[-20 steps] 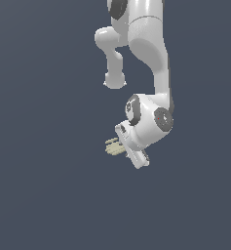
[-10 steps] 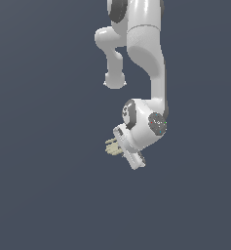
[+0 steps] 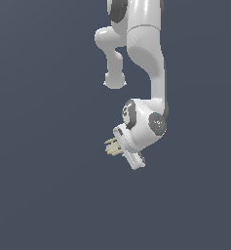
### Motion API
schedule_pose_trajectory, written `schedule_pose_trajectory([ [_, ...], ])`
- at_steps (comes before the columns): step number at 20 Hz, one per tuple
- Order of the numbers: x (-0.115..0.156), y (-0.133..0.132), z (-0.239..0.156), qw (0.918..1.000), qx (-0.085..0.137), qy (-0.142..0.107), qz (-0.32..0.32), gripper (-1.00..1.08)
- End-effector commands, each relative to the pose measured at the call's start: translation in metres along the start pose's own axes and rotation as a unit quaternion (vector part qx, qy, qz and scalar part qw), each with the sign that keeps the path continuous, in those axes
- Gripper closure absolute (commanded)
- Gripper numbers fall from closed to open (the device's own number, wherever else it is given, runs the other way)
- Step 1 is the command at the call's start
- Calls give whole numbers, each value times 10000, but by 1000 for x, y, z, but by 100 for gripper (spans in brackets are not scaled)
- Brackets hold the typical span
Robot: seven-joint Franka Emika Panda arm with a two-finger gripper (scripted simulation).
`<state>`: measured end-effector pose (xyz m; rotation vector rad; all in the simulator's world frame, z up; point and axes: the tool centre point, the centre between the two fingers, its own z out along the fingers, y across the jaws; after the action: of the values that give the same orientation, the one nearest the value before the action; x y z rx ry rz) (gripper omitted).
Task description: Pick up the object and move it to a goal position.
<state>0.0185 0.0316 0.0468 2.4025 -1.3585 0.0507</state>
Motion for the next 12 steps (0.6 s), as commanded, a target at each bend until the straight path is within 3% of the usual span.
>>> schedule_pose_trajectory([
  [1,0,0,0,10000,0,0,1,108],
  [12,-13,13,-37,10000,0,-2,-2,108],
])
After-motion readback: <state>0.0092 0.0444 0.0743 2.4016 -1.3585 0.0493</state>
